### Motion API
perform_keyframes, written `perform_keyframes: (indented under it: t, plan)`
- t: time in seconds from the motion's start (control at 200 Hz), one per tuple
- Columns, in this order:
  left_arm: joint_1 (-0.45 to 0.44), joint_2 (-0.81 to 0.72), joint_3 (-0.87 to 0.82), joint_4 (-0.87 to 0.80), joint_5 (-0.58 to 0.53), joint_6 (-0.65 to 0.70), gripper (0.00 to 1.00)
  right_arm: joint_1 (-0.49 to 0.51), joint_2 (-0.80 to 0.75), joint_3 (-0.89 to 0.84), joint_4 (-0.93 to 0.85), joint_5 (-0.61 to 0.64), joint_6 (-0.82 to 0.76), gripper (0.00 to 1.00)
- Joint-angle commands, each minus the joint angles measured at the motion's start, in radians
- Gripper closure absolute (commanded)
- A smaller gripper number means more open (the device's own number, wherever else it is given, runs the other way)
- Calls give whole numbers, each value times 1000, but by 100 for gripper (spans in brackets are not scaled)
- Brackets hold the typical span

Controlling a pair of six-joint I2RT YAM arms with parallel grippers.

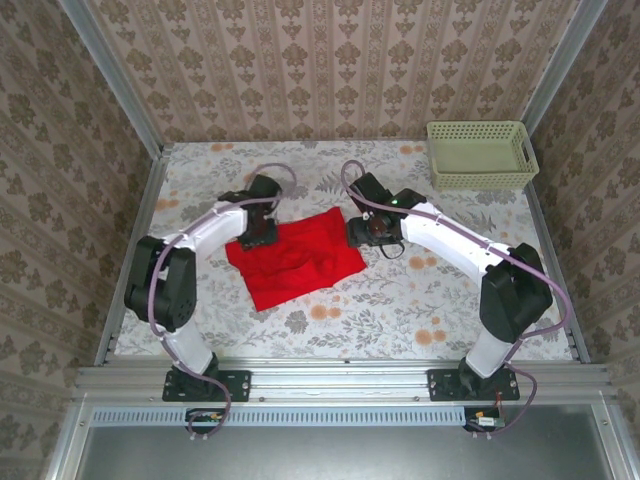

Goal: Fold the inside-out t-shirt

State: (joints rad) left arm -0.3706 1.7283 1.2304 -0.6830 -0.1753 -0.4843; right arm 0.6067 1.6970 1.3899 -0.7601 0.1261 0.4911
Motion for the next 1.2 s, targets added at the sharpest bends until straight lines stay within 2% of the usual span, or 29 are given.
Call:
perform_keyframes:
  t: [0.0, 0.07, 0.16, 0.255, 0.33, 0.39, 0.51, 0.77, 0.845, 0.975, 1.105, 1.195]
  plan:
    - [60, -37, -2, 11, 12, 48, 71, 22, 28, 6, 14, -25, 24, 31]
    - [88, -30, 8, 5, 18, 48, 65, 32, 44, 16, 13, -29, 23, 30]
    - [99, -45, 10, -15, 27, 35, 63, 46, 60, 31, 7, -26, 18, 31]
    - [57, -125, -38, 0, 69, 30, 57, 61, 66, 40, 9, -23, 12, 30]
    - [4, -195, -85, 9, 91, 5, 45, 72, 66, 41, 13, -18, 12, 30]
    - [-32, -235, -119, 31, 128, -13, 38, 81, 66, 39, 22, -18, 12, 30]
    - [-48, -205, -150, 59, 182, -56, 36, 132, 54, 34, 57, -11, 10, 30]
    - [73, -76, -157, 208, 281, -52, 57, 297, 88, 40, 144, -48, 119, 30]
    - [93, -49, -142, 241, 330, -45, 64, 323, 132, 62, 161, -42, 144, 30]
    - [115, -29, -137, 272, 351, -50, 73, 334, 222, 132, 166, -41, 144, 31]
    - [148, -9, -134, 288, 390, -62, 83, 335, 294, 202, 133, -6, 112, 38]
    - [171, -5, -126, 292, 413, -66, 90, 336, 303, 216, 144, -1, 91, 53]
